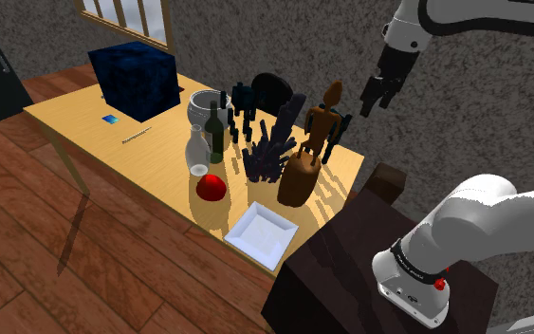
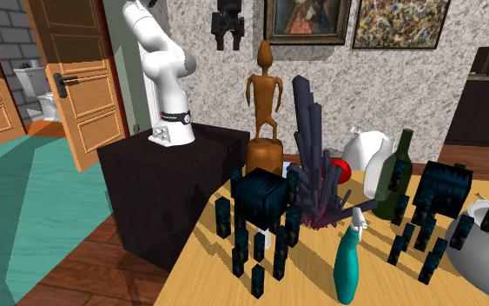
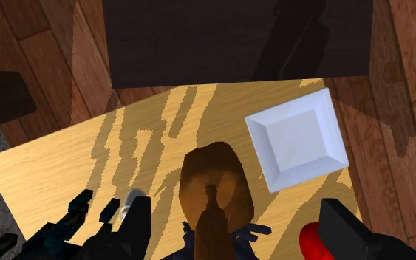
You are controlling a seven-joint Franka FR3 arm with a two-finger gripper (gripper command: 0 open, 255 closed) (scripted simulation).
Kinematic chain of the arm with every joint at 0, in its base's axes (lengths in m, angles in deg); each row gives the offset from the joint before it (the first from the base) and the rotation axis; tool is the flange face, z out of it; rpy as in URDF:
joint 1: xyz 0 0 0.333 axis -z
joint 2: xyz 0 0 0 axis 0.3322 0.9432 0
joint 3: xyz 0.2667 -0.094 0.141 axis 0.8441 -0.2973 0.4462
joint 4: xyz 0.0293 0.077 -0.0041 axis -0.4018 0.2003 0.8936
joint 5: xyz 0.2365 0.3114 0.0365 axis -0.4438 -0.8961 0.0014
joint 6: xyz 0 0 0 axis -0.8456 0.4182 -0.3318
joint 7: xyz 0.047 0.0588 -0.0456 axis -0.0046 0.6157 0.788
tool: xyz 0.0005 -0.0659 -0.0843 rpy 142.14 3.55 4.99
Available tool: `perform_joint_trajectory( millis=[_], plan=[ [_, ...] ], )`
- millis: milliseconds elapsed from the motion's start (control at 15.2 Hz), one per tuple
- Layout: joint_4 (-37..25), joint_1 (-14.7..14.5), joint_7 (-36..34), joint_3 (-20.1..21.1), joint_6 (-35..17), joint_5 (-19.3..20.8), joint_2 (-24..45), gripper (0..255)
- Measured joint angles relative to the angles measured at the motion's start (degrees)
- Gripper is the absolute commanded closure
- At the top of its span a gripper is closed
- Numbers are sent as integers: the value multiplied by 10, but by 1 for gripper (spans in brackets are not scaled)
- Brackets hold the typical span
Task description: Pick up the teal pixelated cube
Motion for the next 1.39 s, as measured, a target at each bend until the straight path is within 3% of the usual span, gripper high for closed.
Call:
perform_joint_trajectory(
  millis=[330,792,1386],
  plan=[
    [33,18,25,-38,-98,23,51,0],
    [25,34,63,-91,-229,35,169,0],
    [-28,45,131,-154,-372,-2,343,0]
  ],
)
